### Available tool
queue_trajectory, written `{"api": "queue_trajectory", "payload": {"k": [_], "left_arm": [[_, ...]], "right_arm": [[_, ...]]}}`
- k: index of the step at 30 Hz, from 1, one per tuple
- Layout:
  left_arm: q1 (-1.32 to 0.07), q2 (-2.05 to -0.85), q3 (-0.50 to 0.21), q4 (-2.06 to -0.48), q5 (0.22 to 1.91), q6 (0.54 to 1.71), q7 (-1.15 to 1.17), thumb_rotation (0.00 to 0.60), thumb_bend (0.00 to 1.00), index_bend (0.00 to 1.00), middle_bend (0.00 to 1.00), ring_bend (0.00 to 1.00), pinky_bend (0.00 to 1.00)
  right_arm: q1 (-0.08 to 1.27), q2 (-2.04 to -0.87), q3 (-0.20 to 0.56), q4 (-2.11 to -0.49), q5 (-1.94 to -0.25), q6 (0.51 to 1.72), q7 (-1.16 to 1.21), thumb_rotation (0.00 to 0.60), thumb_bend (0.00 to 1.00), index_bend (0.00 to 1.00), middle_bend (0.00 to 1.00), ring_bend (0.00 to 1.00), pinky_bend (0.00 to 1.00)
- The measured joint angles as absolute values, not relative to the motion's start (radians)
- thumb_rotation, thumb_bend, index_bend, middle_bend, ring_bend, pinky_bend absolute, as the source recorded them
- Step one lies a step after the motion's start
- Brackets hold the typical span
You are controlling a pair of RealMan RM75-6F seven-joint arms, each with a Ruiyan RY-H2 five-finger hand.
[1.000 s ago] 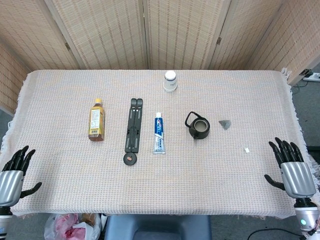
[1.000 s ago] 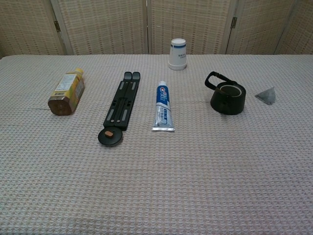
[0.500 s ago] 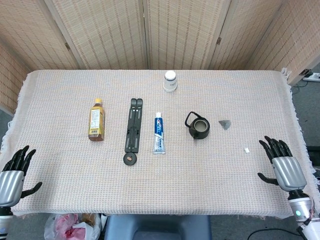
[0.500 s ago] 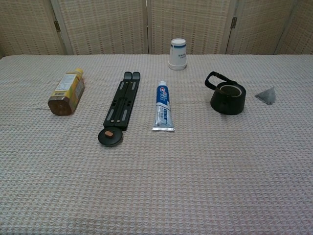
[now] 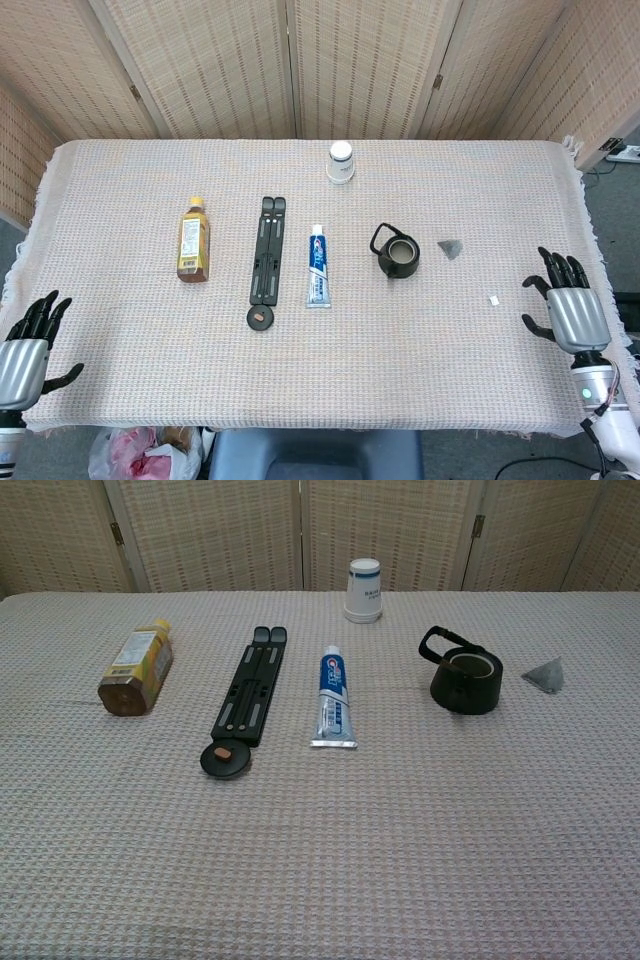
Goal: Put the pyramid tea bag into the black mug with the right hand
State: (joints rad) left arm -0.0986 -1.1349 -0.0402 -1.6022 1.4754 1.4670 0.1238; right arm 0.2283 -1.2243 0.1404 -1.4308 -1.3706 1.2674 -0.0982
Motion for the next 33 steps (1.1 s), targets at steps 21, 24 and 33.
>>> {"api": "queue_trajectory", "payload": {"k": [21,24,33], "left_arm": [[-0.108,-1.127,-0.033,-1.605,1.475,1.441,0.116,0.6,0.22,0.0,0.0,0.0,0.25],[-0.111,-1.127,-0.035,-1.603,1.468,1.432,0.117,0.6,0.22,0.0,0.0,0.0,0.25],[-0.115,-1.122,-0.036,-1.601,1.461,1.424,0.102,0.6,0.22,0.0,0.0,0.0,0.25]], "right_arm": [[0.34,-1.397,0.127,-1.142,-1.326,1.063,-0.009,0.6,0.18,0.49,0.0,0.0,0.0],[0.36,-1.406,0.131,-1.126,-1.313,1.036,-0.014,0.6,0.18,0.49,0.0,0.0,0.0],[0.391,-1.421,0.129,-1.082,-1.286,0.976,-0.047,0.6,0.19,0.49,0.0,0.0,0.0]]}}
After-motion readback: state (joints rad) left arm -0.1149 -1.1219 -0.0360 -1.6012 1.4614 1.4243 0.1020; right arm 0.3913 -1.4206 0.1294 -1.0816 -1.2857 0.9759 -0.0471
